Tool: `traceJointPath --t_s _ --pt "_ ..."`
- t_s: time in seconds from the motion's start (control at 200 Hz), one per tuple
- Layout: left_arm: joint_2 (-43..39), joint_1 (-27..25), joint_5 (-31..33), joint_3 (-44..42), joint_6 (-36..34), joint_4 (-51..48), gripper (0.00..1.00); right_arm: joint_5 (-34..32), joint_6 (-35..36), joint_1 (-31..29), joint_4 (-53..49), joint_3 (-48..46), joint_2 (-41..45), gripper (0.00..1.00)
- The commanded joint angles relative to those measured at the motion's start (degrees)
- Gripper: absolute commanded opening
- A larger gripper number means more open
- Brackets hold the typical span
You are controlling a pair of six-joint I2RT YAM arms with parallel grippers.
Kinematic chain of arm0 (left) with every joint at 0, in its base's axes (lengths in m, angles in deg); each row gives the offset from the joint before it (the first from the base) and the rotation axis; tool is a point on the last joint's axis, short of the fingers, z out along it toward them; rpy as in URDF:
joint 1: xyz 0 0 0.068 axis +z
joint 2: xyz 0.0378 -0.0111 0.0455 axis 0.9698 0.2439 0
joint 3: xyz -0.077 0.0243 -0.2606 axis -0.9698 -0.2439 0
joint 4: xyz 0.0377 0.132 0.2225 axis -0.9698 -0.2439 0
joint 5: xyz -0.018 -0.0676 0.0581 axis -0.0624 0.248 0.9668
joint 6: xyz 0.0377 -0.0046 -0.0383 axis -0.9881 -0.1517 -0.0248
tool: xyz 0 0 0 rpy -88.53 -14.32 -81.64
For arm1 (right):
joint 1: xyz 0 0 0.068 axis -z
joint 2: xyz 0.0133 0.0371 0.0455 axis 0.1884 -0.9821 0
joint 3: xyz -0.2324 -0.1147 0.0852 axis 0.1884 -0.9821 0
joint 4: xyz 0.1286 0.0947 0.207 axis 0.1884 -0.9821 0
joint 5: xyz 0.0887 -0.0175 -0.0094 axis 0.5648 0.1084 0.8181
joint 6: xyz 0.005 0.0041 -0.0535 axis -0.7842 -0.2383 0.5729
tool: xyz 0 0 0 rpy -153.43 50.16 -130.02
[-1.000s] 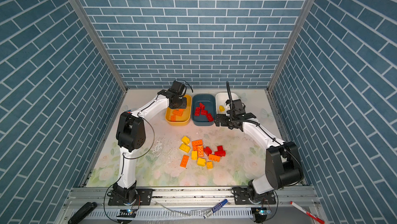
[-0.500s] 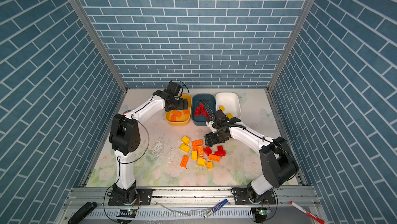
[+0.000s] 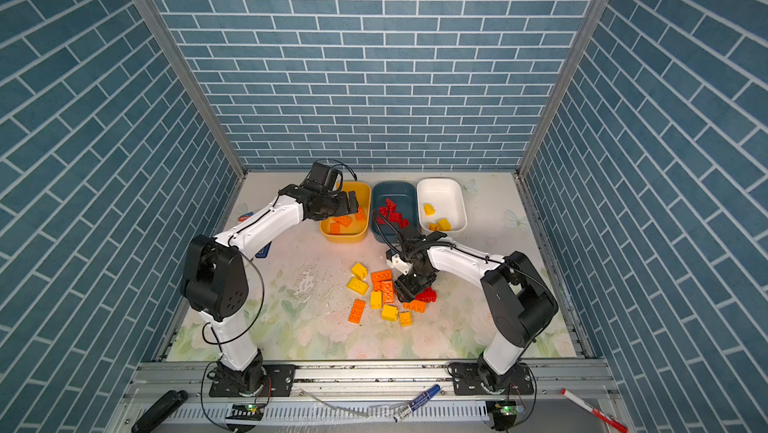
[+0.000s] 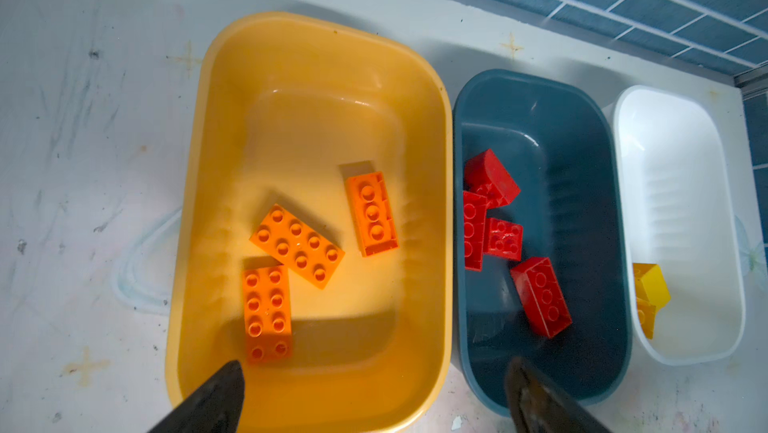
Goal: Sort the legos into containers by color
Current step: 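Grasp a red brick from the pile with the right gripper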
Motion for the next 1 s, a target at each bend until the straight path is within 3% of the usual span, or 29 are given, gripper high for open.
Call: traceJointPath --t_s 0.0,0.605,0.93,0.995 --pt "-2.56 0.66 0.88 -1.54 0.52 0.27 0.99 -2.13 3.44 -1.0 0.68 2.74 -0.95 0.66" --pt "-2.77 0.85 -1.26 -4.67 2.33 1.62 0.99 -7.14 2.81 -2.95 4.01 3.97 -3.77 0.43" --pt "-2.93 0.88 -7.0 -6.16 4.84 4.93 0.99 -8.81 3.17 -2.82 6.31 2.83 0.14 0.33" --pt "-3.25 0.88 -7.95 -6.11 5.07 4.88 0.99 -11.85 3.17 -2.78 6.58 2.83 1.27 0.32"
